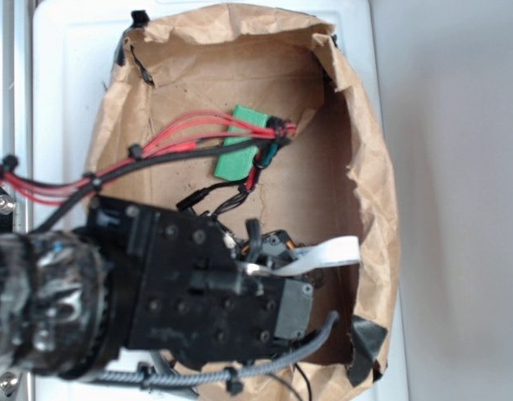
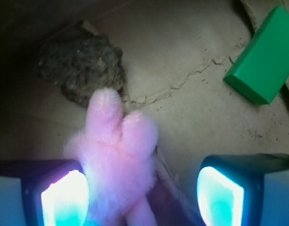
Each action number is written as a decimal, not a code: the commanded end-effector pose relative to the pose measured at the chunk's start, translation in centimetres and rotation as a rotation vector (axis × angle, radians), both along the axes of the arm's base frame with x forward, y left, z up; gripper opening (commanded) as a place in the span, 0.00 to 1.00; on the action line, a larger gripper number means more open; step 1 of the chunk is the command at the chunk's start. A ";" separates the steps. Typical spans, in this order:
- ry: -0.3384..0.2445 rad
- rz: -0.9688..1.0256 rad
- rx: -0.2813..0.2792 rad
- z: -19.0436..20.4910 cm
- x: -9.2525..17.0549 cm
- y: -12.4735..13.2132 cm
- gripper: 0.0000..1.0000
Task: Grab the pink bunny.
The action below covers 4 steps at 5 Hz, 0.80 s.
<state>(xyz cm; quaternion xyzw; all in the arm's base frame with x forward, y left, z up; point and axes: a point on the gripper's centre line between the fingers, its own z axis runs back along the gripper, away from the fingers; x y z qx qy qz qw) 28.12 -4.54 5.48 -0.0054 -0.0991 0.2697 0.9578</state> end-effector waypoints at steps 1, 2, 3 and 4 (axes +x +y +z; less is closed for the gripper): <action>0.006 0.007 0.073 -3.4 -0.5 -1.8 1.00; 0.018 0.028 0.093 -3.7 -0.4 -1.6 1.00; 0.005 0.024 0.081 -2.8 -0.7 -1.0 0.00; 0.055 -0.040 0.014 -0.2 -0.7 1.0 0.00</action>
